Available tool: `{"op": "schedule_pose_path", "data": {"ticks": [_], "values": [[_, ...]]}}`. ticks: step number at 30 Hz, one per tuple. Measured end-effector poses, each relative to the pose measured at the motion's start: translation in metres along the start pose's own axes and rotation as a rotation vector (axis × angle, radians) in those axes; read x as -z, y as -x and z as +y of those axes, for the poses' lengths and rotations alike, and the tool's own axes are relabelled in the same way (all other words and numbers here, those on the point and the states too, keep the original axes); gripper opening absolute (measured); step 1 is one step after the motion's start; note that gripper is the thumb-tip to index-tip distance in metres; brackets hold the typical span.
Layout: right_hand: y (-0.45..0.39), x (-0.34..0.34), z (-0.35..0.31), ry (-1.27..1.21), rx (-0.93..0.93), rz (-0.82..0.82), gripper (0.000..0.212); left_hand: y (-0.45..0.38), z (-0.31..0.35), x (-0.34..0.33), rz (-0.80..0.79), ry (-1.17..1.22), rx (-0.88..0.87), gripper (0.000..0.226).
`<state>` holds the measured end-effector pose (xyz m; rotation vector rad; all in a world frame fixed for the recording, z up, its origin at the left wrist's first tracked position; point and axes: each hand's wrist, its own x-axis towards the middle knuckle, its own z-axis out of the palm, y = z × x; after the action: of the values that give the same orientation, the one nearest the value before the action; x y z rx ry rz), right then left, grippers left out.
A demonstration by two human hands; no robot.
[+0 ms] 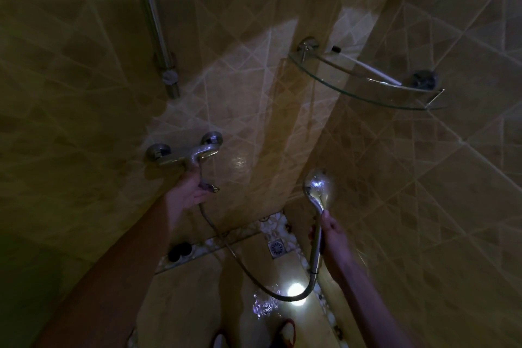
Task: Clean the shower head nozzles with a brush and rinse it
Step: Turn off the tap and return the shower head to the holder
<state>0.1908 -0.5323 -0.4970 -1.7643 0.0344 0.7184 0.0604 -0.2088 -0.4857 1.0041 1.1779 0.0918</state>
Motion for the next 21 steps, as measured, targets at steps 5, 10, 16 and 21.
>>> {"op": "schedule_pose_path", "data": {"ticks": [5,10,16,21], "values": [[0.002,-0.001,-0.005,0.025,0.017,0.011,0.041,-0.004,-0.002,0.003,-0.026,-0.019,0.014,0.087],[0.005,-0.001,-0.009,0.011,0.024,-0.002,0.039,-0.009,-0.003,0.006,-0.057,-0.025,0.009,0.084],[0.009,-0.001,-0.013,-0.02,0.031,-0.007,0.038,-0.007,-0.003,0.003,-0.032,-0.001,-0.016,0.074],[0.008,-0.002,-0.011,-0.029,0.015,0.007,0.039,-0.006,-0.003,0.001,0.005,0.016,-0.02,0.075]]}}
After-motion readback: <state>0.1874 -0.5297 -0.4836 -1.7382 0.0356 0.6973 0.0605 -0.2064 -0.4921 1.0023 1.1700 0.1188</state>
